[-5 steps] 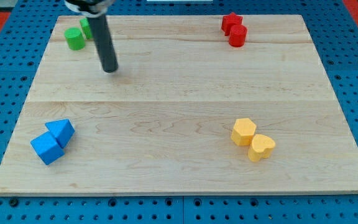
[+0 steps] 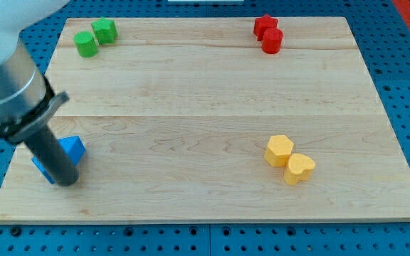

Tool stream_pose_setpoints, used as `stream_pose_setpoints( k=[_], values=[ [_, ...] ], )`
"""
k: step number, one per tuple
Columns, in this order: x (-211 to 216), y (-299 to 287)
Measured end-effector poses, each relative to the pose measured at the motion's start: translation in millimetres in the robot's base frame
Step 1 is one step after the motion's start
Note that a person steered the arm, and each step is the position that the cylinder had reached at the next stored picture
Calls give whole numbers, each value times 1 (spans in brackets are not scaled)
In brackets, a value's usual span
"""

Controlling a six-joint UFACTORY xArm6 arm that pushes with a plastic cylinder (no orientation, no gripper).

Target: Move the blue blocks to the bottom of the green blocks

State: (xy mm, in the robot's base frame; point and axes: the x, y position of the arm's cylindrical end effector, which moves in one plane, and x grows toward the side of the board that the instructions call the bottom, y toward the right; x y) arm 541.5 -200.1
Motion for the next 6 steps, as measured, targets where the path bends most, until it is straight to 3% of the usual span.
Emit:
stream_pose_setpoints(
  k=[2,3,4,5,6],
  values=[
    [-58,-4],
    [-108,-31],
    [-69,-10],
    [9,19],
    [17,-30]
  ],
)
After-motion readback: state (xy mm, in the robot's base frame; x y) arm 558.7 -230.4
